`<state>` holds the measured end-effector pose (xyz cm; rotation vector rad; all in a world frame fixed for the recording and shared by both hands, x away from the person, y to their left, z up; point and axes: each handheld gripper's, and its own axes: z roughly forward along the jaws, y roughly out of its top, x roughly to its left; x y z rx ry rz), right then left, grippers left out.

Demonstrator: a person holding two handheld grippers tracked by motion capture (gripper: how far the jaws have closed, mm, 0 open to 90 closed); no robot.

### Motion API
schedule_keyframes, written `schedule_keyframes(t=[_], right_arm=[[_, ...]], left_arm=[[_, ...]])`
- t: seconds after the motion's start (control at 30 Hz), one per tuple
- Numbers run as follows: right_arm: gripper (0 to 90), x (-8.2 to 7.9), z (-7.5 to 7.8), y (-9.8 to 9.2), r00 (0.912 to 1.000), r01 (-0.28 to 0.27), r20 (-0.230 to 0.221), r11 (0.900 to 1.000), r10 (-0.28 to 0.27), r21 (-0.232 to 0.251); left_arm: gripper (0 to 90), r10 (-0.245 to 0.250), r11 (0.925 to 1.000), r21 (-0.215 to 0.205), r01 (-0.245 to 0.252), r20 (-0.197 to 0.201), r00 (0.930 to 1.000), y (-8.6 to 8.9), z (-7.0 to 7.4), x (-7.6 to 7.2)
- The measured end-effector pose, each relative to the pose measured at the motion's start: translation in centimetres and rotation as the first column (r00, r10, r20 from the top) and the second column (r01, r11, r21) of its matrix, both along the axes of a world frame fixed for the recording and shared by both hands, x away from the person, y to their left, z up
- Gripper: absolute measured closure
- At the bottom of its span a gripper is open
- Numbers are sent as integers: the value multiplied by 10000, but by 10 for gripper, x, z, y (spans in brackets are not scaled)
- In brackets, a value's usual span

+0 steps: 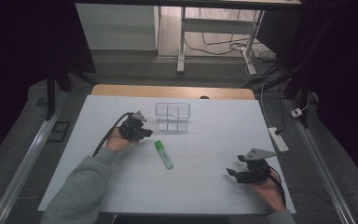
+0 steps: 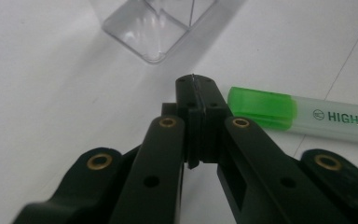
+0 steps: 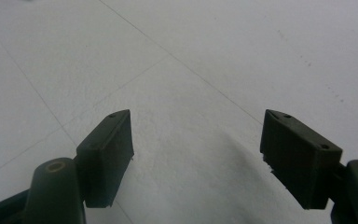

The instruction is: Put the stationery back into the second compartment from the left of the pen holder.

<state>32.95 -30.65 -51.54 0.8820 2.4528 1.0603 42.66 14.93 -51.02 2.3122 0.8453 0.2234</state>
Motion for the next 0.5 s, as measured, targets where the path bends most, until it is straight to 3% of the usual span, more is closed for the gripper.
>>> schedule_keyframes(t=[0.5], right_arm=[[249, 0, -2, 0, 10000, -37, -72, 10000, 36, -35]], left_arm=[[891, -491, 9987, -153, 486, -332, 9982, -14, -17, 7]])
